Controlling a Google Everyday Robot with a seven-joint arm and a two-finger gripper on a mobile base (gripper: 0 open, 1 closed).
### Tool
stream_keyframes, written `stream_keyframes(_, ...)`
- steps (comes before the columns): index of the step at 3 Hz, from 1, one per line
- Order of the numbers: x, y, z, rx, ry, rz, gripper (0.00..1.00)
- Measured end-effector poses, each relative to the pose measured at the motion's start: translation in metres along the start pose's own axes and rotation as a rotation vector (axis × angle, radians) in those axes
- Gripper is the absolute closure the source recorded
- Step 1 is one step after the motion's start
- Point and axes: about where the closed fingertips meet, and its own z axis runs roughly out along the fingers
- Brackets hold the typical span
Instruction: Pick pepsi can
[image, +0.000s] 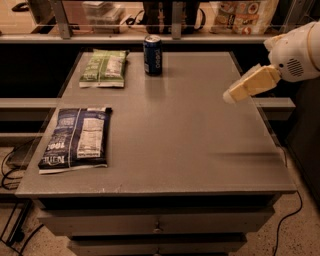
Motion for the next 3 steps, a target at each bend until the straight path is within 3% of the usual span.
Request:
stream_keyframes(1,0.0,0.0,0.0,0.0,0.0,0.0,0.0)
stream_keyframes(2,-0.004,0.005,0.027,-0.017,-0.003,0.022,0.0)
stream_keyframes(3,-0.019,0.011,0.064,-0.068,-0.026,0.013,0.0)
